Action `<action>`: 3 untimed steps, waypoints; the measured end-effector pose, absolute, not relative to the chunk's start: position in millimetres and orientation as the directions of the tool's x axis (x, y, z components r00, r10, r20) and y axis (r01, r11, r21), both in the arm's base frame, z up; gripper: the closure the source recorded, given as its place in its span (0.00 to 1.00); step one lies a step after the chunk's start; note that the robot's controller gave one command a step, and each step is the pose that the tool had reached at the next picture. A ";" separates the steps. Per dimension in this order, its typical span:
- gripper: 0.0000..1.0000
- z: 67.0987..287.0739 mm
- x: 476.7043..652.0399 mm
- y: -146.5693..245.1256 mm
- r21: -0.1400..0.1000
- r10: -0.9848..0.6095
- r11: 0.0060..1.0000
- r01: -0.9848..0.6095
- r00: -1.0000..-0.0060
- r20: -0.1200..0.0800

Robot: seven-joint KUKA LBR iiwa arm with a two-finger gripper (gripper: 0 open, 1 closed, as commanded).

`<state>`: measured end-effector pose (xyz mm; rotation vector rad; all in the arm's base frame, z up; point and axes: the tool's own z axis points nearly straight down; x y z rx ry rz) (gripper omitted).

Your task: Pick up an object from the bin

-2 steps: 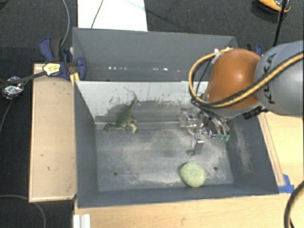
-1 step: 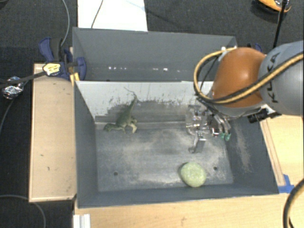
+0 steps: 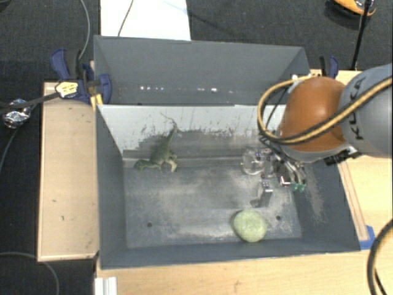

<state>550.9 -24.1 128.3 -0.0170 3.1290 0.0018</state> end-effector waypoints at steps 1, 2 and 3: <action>0.00 85.0 530.9 -39.7 -0.002 -0.289 0.957 -0.289 -0.957 -0.011; 0.00 72.6 497.9 -38.1 -0.004 -0.270 0.963 -0.270 -0.963 -0.018; 1.00 79.2 492.3 -16.1 -0.019 -0.745 0.667 -0.745 -0.667 -0.023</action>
Offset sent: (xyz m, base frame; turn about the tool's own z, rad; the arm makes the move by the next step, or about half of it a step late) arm -0.0644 -0.0125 -0.0583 -0.2511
